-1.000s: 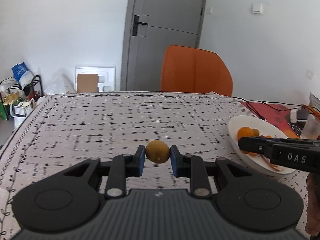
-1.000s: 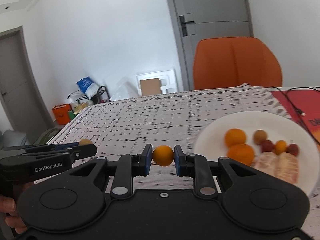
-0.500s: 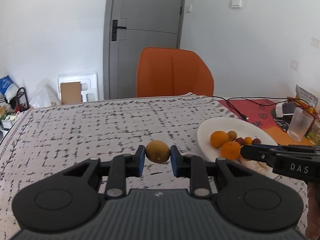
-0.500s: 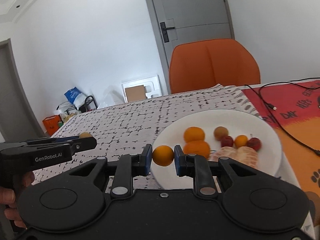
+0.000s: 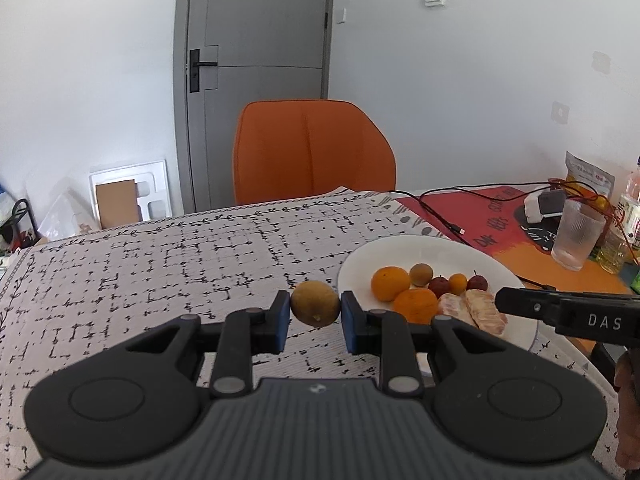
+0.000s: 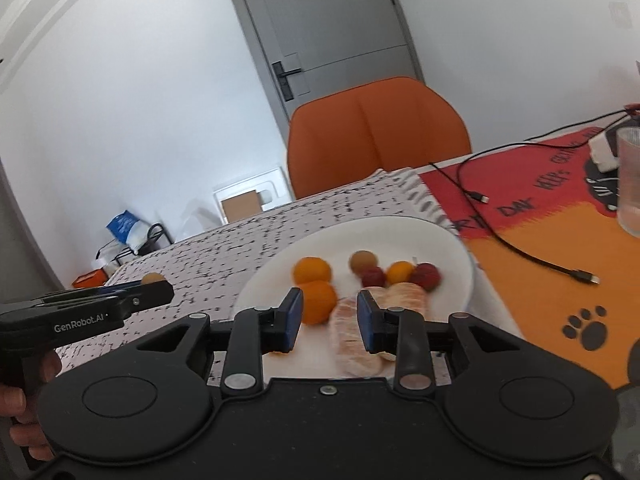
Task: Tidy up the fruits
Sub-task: 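Place the tangerine in the plate with the right tool while the left tool releases the kiwi there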
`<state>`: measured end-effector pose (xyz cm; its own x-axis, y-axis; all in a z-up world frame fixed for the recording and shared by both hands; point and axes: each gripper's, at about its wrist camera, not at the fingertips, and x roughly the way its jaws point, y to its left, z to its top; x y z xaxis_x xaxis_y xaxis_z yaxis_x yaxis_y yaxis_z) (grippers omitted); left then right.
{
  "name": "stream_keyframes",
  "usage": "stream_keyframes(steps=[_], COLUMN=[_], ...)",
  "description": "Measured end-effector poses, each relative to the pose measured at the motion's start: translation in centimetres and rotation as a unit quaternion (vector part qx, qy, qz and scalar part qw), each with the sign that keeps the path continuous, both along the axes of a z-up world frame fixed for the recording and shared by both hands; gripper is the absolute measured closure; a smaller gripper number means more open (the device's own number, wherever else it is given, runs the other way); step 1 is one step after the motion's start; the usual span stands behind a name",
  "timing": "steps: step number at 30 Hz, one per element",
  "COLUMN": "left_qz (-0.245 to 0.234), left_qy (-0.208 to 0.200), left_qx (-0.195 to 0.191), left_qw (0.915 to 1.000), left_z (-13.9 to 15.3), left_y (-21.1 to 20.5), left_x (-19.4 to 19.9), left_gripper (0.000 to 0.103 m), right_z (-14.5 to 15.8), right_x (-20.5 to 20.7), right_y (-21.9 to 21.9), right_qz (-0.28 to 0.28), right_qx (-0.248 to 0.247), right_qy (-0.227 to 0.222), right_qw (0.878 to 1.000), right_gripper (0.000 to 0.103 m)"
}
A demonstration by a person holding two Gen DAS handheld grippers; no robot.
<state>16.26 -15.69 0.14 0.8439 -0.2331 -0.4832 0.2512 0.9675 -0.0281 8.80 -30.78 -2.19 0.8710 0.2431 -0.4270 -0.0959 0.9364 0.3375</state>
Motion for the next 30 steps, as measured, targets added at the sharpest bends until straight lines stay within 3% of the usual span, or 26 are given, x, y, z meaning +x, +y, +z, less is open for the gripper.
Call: stream_keyframes(steps=[18, 22, 27, 30], left_qz=[-0.047, -0.059, -0.043, -0.030], left_qy=[0.004, -0.003, 0.006, 0.013], left_qx=[0.009, 0.008, 0.005, 0.005], left_qw=[0.9989, 0.9982, 0.9991, 0.9995], left_z=[0.0, 0.2, 0.1, 0.0], left_y=[-4.3, -4.8, -4.1, -3.5], left_x=[0.5, 0.1, 0.2, 0.0], left_gripper=[0.077, 0.073, 0.072, 0.064], right_z=[-1.0, -0.9, -0.8, -0.7], right_x=[-0.7, -0.8, -1.0, -1.2], right_y=[-1.2, -1.4, -1.6, -1.5], right_qz=[-0.011, -0.011, -0.011, -0.010], right_qx=[0.000, 0.001, 0.002, 0.001], right_qy=[0.006, 0.007, 0.007, 0.005], right_qw=[1.000, 1.000, 1.000, 1.000], right_gripper=[0.072, 0.072, 0.071, 0.068])
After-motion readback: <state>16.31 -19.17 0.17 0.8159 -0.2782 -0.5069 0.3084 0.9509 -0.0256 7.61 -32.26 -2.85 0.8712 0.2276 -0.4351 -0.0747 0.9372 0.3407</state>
